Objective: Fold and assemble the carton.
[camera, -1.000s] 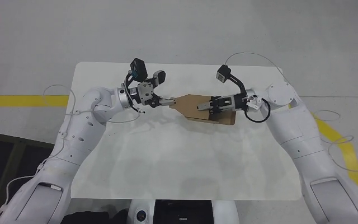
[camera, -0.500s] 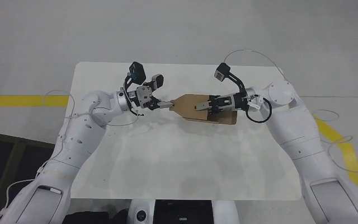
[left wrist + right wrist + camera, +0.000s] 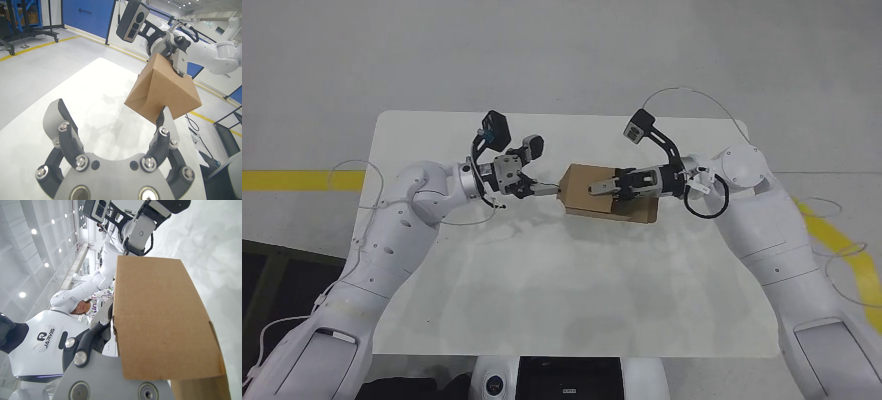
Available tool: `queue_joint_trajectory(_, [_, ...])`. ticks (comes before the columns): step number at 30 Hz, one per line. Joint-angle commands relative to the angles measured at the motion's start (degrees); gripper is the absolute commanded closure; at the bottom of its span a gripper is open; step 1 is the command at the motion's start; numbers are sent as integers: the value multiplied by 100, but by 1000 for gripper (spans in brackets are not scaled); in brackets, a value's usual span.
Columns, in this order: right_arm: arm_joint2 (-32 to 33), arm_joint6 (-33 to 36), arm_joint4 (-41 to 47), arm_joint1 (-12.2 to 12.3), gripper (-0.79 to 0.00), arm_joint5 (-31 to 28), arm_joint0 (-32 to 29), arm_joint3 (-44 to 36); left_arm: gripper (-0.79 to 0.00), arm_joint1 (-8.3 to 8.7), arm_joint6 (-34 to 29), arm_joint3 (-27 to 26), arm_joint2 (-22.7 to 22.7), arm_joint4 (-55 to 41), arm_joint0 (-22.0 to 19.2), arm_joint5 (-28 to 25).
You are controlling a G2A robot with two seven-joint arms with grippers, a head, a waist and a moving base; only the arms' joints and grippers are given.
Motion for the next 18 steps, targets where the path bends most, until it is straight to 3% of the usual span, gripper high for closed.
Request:
queue_joint_trajectory(1, [2,21,68,-7,0,-19,1,25,-785,-10,-3,-1,20,3,-6,-29])
queue_joint_trajectory(18, [-132,58,333,-107,0,-68,-2,169,-785,-108,13,21,164,-40,-57,-104])
